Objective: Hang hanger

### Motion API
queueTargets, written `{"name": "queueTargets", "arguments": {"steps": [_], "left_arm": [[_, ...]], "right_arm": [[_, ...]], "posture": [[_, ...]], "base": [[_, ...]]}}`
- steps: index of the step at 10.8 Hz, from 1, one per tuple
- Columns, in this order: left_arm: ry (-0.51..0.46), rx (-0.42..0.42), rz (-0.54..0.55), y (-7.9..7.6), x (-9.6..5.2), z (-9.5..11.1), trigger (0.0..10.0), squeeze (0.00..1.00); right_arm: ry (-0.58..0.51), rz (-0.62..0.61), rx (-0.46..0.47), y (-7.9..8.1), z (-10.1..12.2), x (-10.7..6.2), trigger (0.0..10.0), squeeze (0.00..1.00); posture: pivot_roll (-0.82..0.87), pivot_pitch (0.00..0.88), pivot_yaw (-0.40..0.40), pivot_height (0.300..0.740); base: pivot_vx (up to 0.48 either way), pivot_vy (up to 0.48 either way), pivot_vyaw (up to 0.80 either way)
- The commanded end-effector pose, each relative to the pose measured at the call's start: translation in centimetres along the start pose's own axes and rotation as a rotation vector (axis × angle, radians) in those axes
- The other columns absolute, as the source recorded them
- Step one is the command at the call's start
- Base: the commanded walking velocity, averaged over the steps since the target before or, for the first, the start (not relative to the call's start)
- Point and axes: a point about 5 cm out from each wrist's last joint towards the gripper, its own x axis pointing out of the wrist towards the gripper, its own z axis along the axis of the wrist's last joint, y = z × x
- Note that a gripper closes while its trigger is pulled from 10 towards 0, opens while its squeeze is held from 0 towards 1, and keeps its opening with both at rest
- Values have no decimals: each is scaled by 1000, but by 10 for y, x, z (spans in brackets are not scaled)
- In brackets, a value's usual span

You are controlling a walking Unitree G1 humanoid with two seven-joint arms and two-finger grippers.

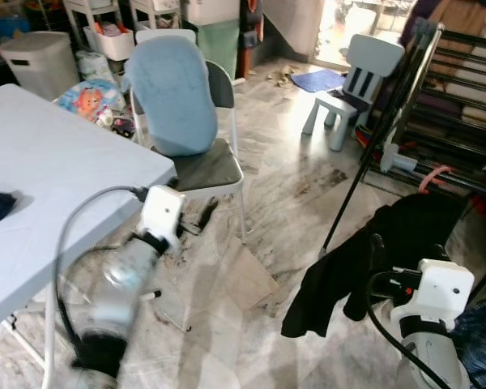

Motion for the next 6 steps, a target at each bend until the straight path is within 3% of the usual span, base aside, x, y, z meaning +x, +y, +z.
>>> {"name": "queueTargets", "arguments": {"steps": [1,2,3,6], "left_arm": [[1,5,13,0,-6,-3,10000,0],[24,-55,113,3,-13,-10,10000,0],[28,-91,132,4,-19,-15,10000,0],[29,-81,108,0,-20,-15,10000,0]], "right_arm": [[10,-27,-2,-4,-2,-1,10000,0],[3,-62,-33,-9,-1,-2,10000,0],[-1,-84,-57,-14,0,-2,10000,0],[9,-173,-1,-27,-1,-8,10000,0]], "posture": [[49,0,-40,740],[48,0,-39,740],[53,0,-44,740],[40,0,-38,740]], "base": [[0,0,0],[0,0,0],[0,0,0],[0,0,0]]}}
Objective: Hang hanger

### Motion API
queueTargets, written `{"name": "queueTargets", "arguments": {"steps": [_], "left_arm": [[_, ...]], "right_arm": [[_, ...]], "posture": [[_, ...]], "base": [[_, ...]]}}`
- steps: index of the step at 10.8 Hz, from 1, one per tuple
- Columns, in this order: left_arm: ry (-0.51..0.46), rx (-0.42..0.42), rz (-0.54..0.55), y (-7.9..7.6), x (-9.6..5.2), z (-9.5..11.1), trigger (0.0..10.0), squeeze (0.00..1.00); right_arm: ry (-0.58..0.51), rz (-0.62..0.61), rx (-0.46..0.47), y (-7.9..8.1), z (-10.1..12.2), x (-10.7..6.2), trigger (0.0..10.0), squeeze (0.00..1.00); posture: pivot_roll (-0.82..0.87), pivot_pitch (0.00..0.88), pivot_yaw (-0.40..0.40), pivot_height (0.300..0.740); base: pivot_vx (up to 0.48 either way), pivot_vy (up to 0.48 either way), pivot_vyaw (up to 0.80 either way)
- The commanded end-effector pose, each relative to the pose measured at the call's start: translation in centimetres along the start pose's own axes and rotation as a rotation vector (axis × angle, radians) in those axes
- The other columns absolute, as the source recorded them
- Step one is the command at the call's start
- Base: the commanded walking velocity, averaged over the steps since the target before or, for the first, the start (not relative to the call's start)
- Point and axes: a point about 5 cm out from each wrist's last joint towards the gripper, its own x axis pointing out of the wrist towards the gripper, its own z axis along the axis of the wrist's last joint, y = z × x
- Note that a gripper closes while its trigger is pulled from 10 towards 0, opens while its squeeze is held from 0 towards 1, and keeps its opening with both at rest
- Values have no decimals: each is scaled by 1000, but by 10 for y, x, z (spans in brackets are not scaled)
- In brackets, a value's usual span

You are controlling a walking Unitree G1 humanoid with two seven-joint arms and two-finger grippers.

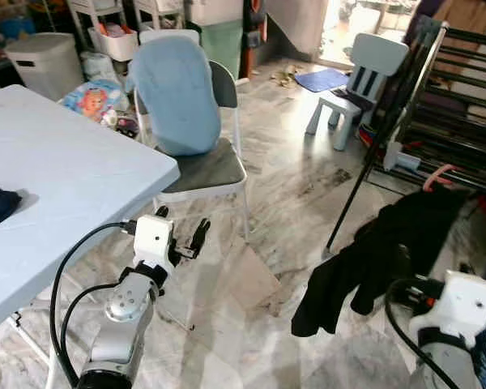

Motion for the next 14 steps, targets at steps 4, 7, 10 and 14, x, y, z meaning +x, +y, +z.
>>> {"name": "queueTargets", "arguments": {"steps": [4,7,10,14], "left_arm": [[11,-30,-65,-13,11,2,10000,0],[-4,-89,-190,-35,14,4,10000,0],[2,-113,-220,-40,17,1,10000,0],[18,-123,-222,-40,16,-2,10000,0]], "right_arm": [[46,-70,46,-4,-3,-4,10000,0],[36,-77,24,-9,1,3,10000,0],[31,-56,9,-7,3,7,10000,0],[48,1,10,2,1,6,10000,0]], "posture": [[16,0,-27,740],[2,0,-34,740],[-1,0,-36,740],[-4,0,-35,740]], "base": [[0,0,-553],[89,0,-800],[331,0,-800],[340,0,-600]]}}
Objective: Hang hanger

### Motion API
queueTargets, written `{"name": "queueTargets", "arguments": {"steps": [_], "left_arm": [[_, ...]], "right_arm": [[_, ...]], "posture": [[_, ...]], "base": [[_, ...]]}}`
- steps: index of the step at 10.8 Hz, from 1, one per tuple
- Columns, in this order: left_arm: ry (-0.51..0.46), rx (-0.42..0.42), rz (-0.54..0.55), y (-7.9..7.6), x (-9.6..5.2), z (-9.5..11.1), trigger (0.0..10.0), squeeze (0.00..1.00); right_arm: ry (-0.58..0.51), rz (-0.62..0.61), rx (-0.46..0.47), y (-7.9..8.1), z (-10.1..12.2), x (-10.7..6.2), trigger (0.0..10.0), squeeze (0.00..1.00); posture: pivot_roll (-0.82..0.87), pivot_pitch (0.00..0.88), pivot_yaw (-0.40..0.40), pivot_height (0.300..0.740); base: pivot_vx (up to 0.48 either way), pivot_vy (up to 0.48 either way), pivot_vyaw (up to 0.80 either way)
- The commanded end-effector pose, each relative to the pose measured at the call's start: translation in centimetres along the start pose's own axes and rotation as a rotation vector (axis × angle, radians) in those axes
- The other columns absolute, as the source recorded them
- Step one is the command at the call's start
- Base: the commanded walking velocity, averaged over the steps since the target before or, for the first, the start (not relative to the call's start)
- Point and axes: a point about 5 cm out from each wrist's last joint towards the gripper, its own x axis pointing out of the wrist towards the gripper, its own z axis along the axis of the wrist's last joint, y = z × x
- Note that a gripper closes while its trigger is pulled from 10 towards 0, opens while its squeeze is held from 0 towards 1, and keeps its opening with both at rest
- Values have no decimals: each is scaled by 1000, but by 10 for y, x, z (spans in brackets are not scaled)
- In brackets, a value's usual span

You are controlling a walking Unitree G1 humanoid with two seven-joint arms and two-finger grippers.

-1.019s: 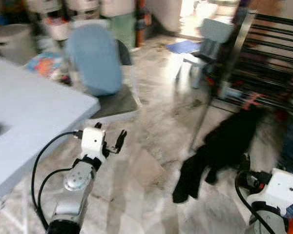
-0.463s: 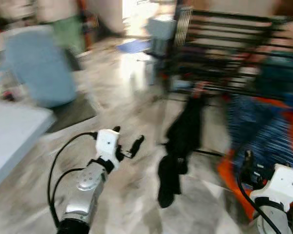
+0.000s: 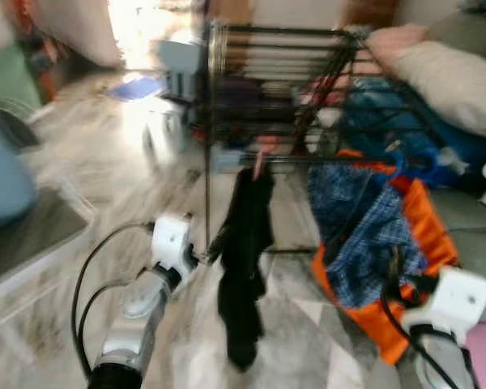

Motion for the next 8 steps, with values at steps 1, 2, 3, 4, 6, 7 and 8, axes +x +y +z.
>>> {"name": "queueTargets", "arguments": {"steps": [1,2,3,4,6,7,8], "left_arm": [[-15,-3,-46,-14,9,5,10000,0],[-13,-2,-47,-14,10,5,10000,0],[-12,-3,-49,-14,10,4,10000,0],[-9,-2,-52,-14,11,3,10000,0],[-7,3,-58,-15,14,4,10000,0],[0,7,-62,-15,14,3,10000,0],[8,12,-53,-15,13,1,10000,0]], "right_arm": [[6,-7,-32,-5,0,1,10000,0],[9,-1,-50,-4,-1,1,10000,0],[7,-2,-67,-2,-2,1,10000,0],[-24,25,-102,1,-1,2,10000,0],[-19,54,-119,5,-1,5,10000,0],[-21,55,-150,5,-1,5,10000,0],[12,44,-118,2,-5,5,10000,0]], "posture": [[-4,0,-34,740],[-4,0,-30,740],[-4,0,-27,740],[-3,0,-20,740],[-3,0,-17,740],[-3,0,-18,740],[-1,0,-19,740]], "base": [[315,0,0],[435,0,0],[439,0,0],[458,0,0],[435,0,0],[277,0,0],[0,0,0]]}}
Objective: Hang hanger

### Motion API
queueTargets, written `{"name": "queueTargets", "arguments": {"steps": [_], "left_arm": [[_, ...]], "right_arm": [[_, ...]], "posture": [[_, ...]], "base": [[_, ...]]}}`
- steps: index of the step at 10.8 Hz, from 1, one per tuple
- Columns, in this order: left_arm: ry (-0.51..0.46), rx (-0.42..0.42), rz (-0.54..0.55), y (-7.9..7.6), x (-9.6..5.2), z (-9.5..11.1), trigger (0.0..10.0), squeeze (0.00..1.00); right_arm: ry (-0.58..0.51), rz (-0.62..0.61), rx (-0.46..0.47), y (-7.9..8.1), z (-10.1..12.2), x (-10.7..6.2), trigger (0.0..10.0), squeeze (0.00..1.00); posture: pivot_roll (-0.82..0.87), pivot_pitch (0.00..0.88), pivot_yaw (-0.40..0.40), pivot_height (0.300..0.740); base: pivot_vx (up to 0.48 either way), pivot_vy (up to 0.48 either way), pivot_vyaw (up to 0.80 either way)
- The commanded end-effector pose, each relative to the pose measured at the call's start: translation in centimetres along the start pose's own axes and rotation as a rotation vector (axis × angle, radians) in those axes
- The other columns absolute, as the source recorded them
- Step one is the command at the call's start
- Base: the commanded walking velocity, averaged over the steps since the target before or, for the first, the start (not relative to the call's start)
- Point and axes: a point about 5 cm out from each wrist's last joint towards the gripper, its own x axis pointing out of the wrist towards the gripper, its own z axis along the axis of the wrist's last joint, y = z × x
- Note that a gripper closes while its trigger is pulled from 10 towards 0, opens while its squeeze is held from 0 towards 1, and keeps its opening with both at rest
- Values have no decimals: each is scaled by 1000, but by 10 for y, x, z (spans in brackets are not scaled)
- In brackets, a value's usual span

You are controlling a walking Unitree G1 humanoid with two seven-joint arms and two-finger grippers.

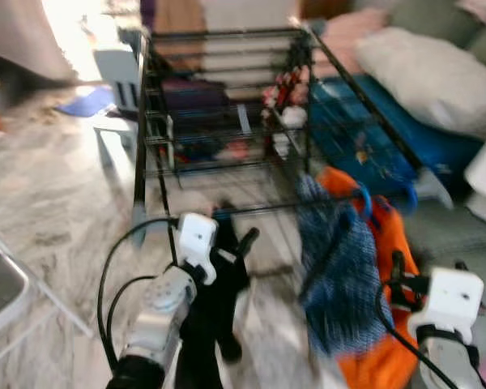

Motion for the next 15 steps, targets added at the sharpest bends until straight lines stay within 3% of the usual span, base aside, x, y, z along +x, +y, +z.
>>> {"name": "queueTargets", "arguments": {"steps": [1,7,11,12,15], "left_arm": [[22,9,36,9,-5,-4,10000,0],[39,17,22,6,-2,-6,10000,0],[43,20,16,4,-1,-8,10000,0],[43,23,24,5,-1,-8,10000,0],[51,31,26,8,-2,-9,10000,0]], "right_arm": [[33,20,32,5,-3,0,10000,0],[205,216,40,29,-22,-2,10000,0],[336,381,50,50,-36,9,10000,0],[400,363,41,44,-46,7,10000,0],[437,239,44,21,-55,5,10000,0]], "posture": [[1,0,-18,740],[-5,0,-17,740],[10,0,-29,740],[16,0,-33,740],[8,0,-17,740]], "base": [[0,0,0],[0,0,0],[0,0,0],[0,0,0],[0,0,0]]}}
